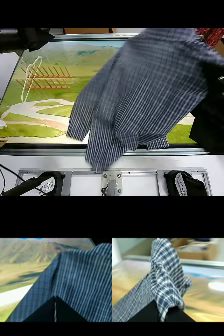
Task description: Fold the clothes and pants, and hang the long-sleeved shirts on hangers.
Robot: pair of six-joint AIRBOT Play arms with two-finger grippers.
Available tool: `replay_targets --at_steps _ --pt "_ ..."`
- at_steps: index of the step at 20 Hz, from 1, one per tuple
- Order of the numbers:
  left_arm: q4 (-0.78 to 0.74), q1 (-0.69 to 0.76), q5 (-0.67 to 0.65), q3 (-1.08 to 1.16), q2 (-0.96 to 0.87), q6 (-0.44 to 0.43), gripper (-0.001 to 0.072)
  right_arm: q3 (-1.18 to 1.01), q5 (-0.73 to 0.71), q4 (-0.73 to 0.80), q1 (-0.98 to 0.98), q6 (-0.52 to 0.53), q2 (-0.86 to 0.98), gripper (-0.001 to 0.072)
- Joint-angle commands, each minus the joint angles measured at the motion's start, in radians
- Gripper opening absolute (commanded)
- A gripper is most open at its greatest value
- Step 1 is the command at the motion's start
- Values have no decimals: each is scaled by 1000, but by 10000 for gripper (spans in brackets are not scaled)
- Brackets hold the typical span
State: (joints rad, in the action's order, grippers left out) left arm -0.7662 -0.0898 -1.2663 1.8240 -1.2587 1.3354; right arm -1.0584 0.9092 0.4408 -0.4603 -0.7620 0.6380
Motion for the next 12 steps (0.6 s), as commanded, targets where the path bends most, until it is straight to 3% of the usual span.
replay_targets --at_steps 1,8,12 --pt "1 -10 45 -129 88 -42 17 -108 -263 365 -137 -204 3 12" --pt "2 -10 77 -332 151 -66 17 -299 -413 843 -369 -437 85 12" --pt "3 -10 81 -362 148 -72 17 -423 -416 971 -475 -523 150 12"
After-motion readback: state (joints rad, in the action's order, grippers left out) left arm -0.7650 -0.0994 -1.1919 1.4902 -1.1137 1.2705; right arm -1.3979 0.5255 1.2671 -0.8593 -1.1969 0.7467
